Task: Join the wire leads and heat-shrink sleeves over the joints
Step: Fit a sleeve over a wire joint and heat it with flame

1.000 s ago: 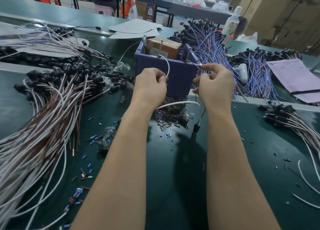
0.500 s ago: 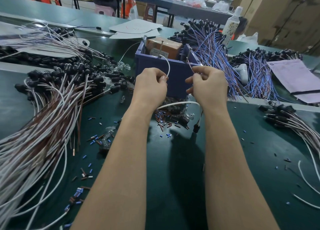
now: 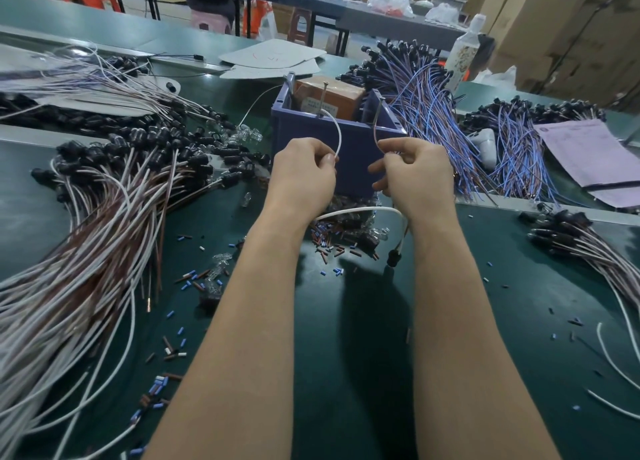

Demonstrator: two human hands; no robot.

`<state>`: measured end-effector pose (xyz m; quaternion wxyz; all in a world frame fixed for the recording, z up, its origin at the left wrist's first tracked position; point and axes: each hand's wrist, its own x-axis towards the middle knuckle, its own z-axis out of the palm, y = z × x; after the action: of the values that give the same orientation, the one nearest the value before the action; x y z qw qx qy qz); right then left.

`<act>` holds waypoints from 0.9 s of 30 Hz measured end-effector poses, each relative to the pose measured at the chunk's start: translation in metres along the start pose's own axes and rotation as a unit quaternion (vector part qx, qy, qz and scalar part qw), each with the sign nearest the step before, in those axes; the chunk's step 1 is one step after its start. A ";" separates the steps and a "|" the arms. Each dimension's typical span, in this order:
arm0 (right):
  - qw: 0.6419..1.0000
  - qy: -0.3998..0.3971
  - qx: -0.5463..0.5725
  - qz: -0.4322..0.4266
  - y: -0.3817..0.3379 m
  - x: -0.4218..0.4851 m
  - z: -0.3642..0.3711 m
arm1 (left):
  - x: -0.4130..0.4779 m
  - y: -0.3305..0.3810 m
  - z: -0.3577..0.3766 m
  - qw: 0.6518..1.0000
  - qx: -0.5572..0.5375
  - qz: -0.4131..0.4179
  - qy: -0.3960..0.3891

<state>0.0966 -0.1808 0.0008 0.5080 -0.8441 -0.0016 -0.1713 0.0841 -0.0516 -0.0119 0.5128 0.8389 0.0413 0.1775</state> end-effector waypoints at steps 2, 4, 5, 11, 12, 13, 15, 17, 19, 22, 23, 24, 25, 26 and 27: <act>1.000 -0.005 0.001 0.002 0.000 0.000 0.000 | 0.000 0.000 -0.001 1.000 -0.002 -0.001 0.001; 1.000 -0.015 0.006 0.005 0.000 0.000 0.000 | 0.001 -0.001 -0.001 1.000 -0.004 -0.002 0.005; 1.000 -0.021 0.012 0.008 -0.001 0.000 0.000 | 0.001 -0.001 -0.001 1.000 -0.005 -0.002 0.006; 0.994 -0.040 0.090 0.046 -0.006 0.001 -0.008 | 0.001 -0.003 -0.002 1.000 -0.014 -0.007 -0.015; 0.989 -0.059 0.119 0.061 -0.007 0.000 -0.009 | 0.001 -0.003 -0.004 1.000 -0.017 -0.010 -0.019; 0.983 -0.083 0.144 0.078 -0.009 -0.002 -0.011 | 0.001 -0.003 -0.006 0.999 -0.019 -0.015 -0.027; 0.976 -0.118 0.146 0.108 -0.010 -0.005 -0.016 | -0.001 -0.002 -0.009 0.998 -0.006 -0.029 -0.060; 0.988 -0.119 0.004 0.099 -0.003 -0.007 -0.025 | -0.004 -0.001 -0.011 0.992 0.043 -0.033 -0.117; 0.967 -0.135 -0.197 0.093 0.006 -0.012 -0.039 | -0.011 -0.001 -0.010 0.979 0.107 -0.033 -0.172; 0.922 -0.224 -0.263 0.173 0.017 -0.030 -0.045 | -0.024 0.001 -0.005 0.954 0.159 -0.039 -0.251; 0.919 -0.241 -0.253 0.184 0.021 -0.035 -0.042 | -0.029 0.002 -0.003 0.946 0.167 -0.037 -0.276; 0.921 -0.250 -0.234 0.186 0.024 -0.040 -0.039 | -0.033 0.002 0.000 0.938 0.167 -0.036 -0.301; 0.928 -0.253 -0.205 0.183 0.026 -0.044 -0.035 | -0.038 0.002 0.002 0.931 0.154 -0.035 -0.329; 0.937 -0.249 -0.173 0.174 0.028 -0.046 -0.032 | -0.043 0.002 0.004 0.924 0.128 -0.036 -0.357; 0.948 -0.236 -0.139 0.163 0.028 -0.048 -0.030 | -0.048 0.001 0.005 0.918 0.092 -0.046 -0.383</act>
<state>0.0482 -0.2124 -0.0245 0.3918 -0.9114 0.0396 0.1198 0.0410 -0.0687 -0.0253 0.4179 0.8832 -0.1032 -0.1860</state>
